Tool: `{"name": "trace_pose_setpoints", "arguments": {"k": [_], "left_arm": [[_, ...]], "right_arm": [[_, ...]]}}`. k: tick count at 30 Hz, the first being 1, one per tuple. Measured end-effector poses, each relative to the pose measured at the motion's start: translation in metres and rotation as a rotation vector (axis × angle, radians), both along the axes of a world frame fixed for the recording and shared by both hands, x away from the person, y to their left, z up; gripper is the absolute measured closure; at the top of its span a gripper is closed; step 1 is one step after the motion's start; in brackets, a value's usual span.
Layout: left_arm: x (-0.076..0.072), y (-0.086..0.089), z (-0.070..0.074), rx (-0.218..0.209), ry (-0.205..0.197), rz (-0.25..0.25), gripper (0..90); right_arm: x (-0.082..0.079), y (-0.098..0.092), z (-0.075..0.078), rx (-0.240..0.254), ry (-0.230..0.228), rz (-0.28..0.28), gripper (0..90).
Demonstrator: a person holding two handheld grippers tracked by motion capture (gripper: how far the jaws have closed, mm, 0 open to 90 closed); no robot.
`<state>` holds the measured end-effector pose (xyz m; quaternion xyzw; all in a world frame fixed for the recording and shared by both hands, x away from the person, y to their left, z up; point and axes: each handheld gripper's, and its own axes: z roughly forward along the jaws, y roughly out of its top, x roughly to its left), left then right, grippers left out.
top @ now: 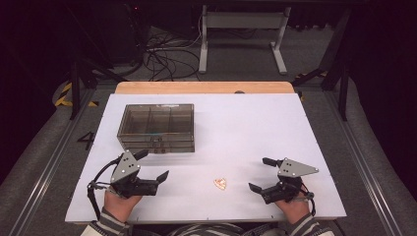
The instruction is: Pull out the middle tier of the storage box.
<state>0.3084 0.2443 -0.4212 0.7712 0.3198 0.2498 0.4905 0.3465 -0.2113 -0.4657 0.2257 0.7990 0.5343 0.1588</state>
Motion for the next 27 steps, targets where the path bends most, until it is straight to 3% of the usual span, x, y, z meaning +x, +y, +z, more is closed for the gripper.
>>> {"name": "trace_pose_setpoints", "arguments": {"k": [20, 27], "left_arm": [[0.02, -0.011, 0.011, 0.009, -0.019, -0.038, 8.7], [0.024, -0.016, 0.013, 0.068, -0.04, -0.091, 17.1]], "right_arm": [[-0.001, 0.001, -0.001, -0.012, 0.003, 0.001, 0.4], [-0.001, 0.001, -0.001, -0.014, 0.007, 0.003, 0.4]]}}
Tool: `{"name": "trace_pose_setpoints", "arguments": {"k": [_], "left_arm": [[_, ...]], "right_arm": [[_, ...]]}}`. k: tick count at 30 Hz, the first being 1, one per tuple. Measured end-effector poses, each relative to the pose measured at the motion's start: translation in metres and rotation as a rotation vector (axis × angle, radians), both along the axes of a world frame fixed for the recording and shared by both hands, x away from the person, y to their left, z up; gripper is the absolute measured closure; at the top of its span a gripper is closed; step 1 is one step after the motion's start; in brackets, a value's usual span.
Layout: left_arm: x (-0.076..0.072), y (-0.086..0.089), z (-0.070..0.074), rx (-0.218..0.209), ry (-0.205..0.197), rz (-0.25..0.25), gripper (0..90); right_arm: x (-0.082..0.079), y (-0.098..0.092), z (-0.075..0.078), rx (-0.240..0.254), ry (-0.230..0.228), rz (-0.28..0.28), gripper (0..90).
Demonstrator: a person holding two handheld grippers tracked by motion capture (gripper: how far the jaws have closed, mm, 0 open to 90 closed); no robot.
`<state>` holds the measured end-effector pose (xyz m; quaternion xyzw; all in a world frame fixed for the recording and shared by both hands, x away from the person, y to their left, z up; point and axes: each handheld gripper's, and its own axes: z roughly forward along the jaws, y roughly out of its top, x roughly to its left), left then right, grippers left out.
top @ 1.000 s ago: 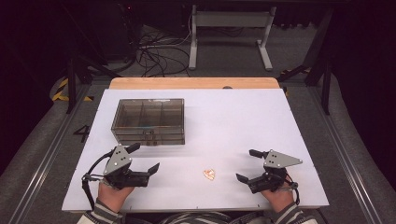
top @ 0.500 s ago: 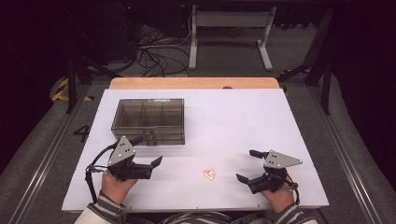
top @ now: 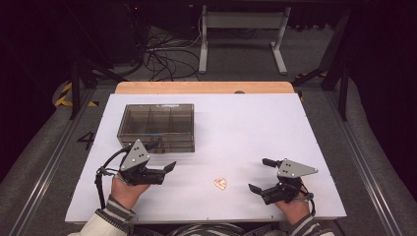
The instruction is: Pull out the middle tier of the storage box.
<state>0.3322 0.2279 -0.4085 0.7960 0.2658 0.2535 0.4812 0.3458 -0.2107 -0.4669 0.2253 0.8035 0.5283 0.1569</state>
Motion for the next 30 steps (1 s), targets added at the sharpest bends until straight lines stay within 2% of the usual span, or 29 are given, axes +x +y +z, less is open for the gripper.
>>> {"name": "trace_pose_setpoints", "arguments": {"k": [1, 2, 5, 7, 11, 13, 18, 20, 27, 30], "left_arm": [[0.0, 0.0, 0.0, 0.0, 0.0, 0.0, 18.0], [0.0002, -0.0015, 0.0011, 0.025, -0.013, -0.014, 19.1], [0.0002, -0.0037, 0.0019, 0.041, -0.019, -0.028, 20.4], [0.0, -0.0047, 0.0029, 0.07, -0.023, -0.044, 20.7], [-0.0028, -0.0032, 0.0027, 0.08, -0.025, -0.052, 21.7], [-0.0036, -0.0011, 0.0039, 0.079, -0.039, -0.053, 21.8], [-0.0029, -0.0014, 0.0026, 0.094, -0.027, -0.061, 22.0], [-0.0038, -0.002, 0.002, 0.129, -0.039, -0.053, 22.0], [-0.0062, -0.0019, 0.0024, 0.171, -0.069, -0.036, 20.4], [-0.0092, -0.002, 0.0027, 0.228, -0.106, -0.049, 22.4]], "right_arm": [[0.0, 0.0, 0.0, 0.0, 0.0, 0.0, 0.4], [-0.0001, 0.0, 0.0, 0.001, 0.0, 0.001, 0.4], [-0.0001, 0.0, 0.0, 0.0, 0.0, 0.001, 0.4], [-0.0001, 0.0002, -0.0002, 0.0, 0.0, 0.002, 0.4], [-0.0003, 0.0002, -0.0003, -0.001, 0.003, 0.003, 0.5], [-0.0003, 0.0003, -0.0003, 0.0, 0.004, 0.005, 0.5], [-0.0005, 0.0004, -0.0004, -0.001, 0.007, 0.008, 0.8], [-0.0005, 0.0003, -0.0004, 0.0, 0.008, 0.01, 0.8], [-0.0007, 0.0006, -0.0005, -0.001, 0.01, 0.012, 1.0], [-0.0005, 0.0007, -0.0006, -0.002, 0.011, 0.012, 1.0]]}}
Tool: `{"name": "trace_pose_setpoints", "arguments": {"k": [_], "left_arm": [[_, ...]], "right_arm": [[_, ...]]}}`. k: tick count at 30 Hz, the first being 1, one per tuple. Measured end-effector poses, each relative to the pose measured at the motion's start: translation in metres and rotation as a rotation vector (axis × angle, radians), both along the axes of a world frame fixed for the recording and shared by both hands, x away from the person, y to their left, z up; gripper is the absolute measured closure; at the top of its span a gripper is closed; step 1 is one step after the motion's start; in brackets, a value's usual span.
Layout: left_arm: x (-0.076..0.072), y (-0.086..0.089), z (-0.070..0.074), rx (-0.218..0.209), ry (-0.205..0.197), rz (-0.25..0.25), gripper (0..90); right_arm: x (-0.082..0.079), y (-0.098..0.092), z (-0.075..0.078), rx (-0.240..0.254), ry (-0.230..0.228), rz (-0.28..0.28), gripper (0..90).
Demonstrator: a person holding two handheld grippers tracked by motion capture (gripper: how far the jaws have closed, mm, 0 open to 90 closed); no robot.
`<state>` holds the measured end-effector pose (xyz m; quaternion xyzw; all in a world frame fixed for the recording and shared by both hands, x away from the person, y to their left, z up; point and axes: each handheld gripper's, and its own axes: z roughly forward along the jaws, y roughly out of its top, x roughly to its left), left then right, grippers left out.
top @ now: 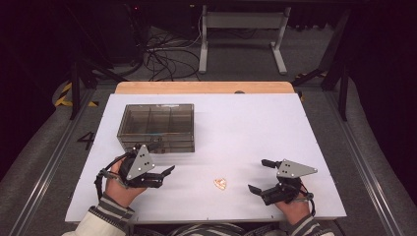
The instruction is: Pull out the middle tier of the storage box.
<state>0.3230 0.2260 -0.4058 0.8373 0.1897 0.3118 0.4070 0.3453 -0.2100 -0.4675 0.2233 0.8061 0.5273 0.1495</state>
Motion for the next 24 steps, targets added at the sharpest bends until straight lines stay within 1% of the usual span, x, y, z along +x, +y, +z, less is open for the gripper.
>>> {"name": "trace_pose_setpoints", "arguments": {"k": [1, 2, 4, 6, 7, 8, 11, 13, 14, 18, 19, 20, 21, 23, 24], "left_arm": [[-0.0014, 0.0006, 0.0001, 0.016, -0.009, 0.002, 22.6], [-0.0018, 0.0015, 0.0002, 0.019, -0.014, -0.002, 22.6], [-0.0027, 0.0041, 0.0013, 0.013, -0.009, -0.006, 23.2], [-0.0041, 0.0057, 0.002, 0.008, -0.024, -0.002, 23.7], [-0.0045, 0.0065, 0.0025, 0.015, -0.028, 0.001, 24.3], [-0.0043, 0.0072, 0.0027, 0.024, -0.027, 0.0, 25.0], [-0.0036, 0.0084, 0.0021, 0.029, -0.022, -0.003, 27.1], [-0.0036, 0.0086, 0.0019, 0.033, -0.027, -0.001, 28.4], [-0.0041, 0.0087, 0.0018, 0.043, -0.037, 0.002, 28.4], [-0.0063, 0.008, 0.0008, 0.055, -0.067, 0.018, 30.6], [-0.0067, 0.0081, 0.0009, 0.052, -0.066, 0.025, 31.6], [-0.0074, 0.0088, 0.0015, 0.052, -0.056, 0.033, 32.6], [-0.0072, 0.0091, 0.0017, 0.043, -0.055, 0.038, 33.3], [-0.0075, 0.01, 0.0017, 0.042, -0.059, 0.051, 33.2], [-0.0075, 0.0106, 0.0017, 0.048, -0.062, 0.055, 33.2]], "right_arm": [[0.0001, 0.0, -0.0001, 0.0, 0.0, 0.0, 1.1], [0.0001, 0.0, -0.0001, 0.0, 0.0, 0.0, 1.1], [0.0001, 0.0004, -0.0001, -0.002, -0.002, 0.002, 1.2], [0.0001, 0.0005, -0.0002, -0.003, -0.002, 0.003, 1.2], [0.0, 0.0005, -0.0002, -0.003, -0.002, 0.004, 1.2], [0.0, 0.0005, -0.0002, -0.003, -0.002, 0.004, 1.2], [0.0001, 0.0007, -0.0003, -0.003, 0.0, 0.005, 1.3], [0.0002, 0.0012, -0.0003, -0.006, 0.001, 0.005, 1.3], [0.0002, 0.0014, -0.0003, -0.008, 0.001, 0.006, 1.4], [0.0001, 0.0018, -0.0005, -0.008, -0.001, 0.008, 1.4], [0.0, 0.0017, -0.0004, -0.008, -0.001, 0.008, 1.4], [0.0001, 0.0017, -0.0004, -0.009, 0.0, 0.008, 1.5], [0.0, 0.0017, -0.0004, -0.009, 0.0, 0.009, 1.6], [0.0, 0.0018, -0.0005, -0.01, 0.0, 0.01, 1.6], [0.0001, 0.0018, -0.0005, -0.01, 0.0, 0.01, 1.6]]}}
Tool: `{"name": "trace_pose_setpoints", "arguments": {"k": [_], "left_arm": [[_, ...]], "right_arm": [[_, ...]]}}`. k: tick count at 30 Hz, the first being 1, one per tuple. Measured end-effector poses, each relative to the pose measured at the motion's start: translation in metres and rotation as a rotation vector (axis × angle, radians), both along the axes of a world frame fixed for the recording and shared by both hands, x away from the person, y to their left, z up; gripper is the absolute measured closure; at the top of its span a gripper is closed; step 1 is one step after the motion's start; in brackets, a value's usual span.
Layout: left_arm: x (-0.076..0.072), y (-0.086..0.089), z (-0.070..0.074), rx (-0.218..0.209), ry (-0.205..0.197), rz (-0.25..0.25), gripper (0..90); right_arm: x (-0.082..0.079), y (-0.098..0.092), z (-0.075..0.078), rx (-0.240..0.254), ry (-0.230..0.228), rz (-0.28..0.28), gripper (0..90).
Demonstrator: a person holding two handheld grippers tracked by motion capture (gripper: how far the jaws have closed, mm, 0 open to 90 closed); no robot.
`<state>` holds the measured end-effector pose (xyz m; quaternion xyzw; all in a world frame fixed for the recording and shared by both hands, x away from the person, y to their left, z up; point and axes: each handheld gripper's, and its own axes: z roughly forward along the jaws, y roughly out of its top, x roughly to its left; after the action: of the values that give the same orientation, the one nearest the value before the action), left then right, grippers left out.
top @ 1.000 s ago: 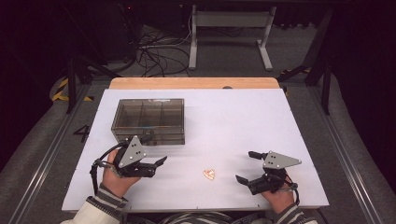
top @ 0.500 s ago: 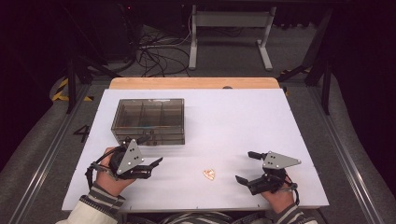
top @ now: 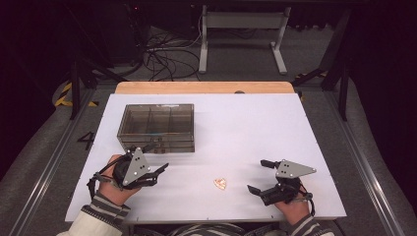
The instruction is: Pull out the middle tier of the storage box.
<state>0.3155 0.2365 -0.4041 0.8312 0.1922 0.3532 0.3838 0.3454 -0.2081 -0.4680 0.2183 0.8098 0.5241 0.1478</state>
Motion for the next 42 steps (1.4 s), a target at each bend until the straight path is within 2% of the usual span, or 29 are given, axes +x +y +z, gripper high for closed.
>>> {"name": "trace_pose_setpoints", "arguments": {"k": [3, 7, 12, 19, 32, 36, 39, 42], "left_arm": [[0.0, 0.001, -0.001, 0.008, -0.009, 0.004, 33.2], [0.001, 0.002, -0.003, 0.055, -0.033, 0.006, 31.5], [0.001, 0.005, -0.003, 0.064, -0.033, 0.001, 35.0], [0.0, 0.003, -0.007, 0.129, -0.083, 0.046, 39.4], [-0.002, 0.0, -0.013, 0.152, -0.141, 0.046, 44.9], [-0.003, 0.001, -0.017, 0.153, -0.19, 0.023, 44.9], [-0.002, 0.0, -0.018, 0.155, -0.181, 0.027, 44.8], [-0.001, 0.0, -0.019, 0.174, -0.184, 0.028, 45.1]], "right_arm": [[0.0, 0.0, 0.0, 0.0, 0.001, 0.001, 1.6], [0.0, 0.0, 0.0, -0.001, 0.002, 0.001, 1.6], [0.0, 0.001, 0.0, -0.005, 0.002, 0.0, 1.7], [0.0, 0.001, 0.0, -0.007, 0.003, 0.004, 1.7], [0.0, 0.001, 0.0, -0.004, 0.003, 0.008, 1.8], [0.0, 0.001, 0.0, -0.005, 0.004, 0.009, 1.8], [0.0, 0.001, 0.0, -0.005, 0.004, 0.009, 1.7], [0.0, 0.001, 0.0, -0.004, 0.004, 0.009, 1.8]]}}
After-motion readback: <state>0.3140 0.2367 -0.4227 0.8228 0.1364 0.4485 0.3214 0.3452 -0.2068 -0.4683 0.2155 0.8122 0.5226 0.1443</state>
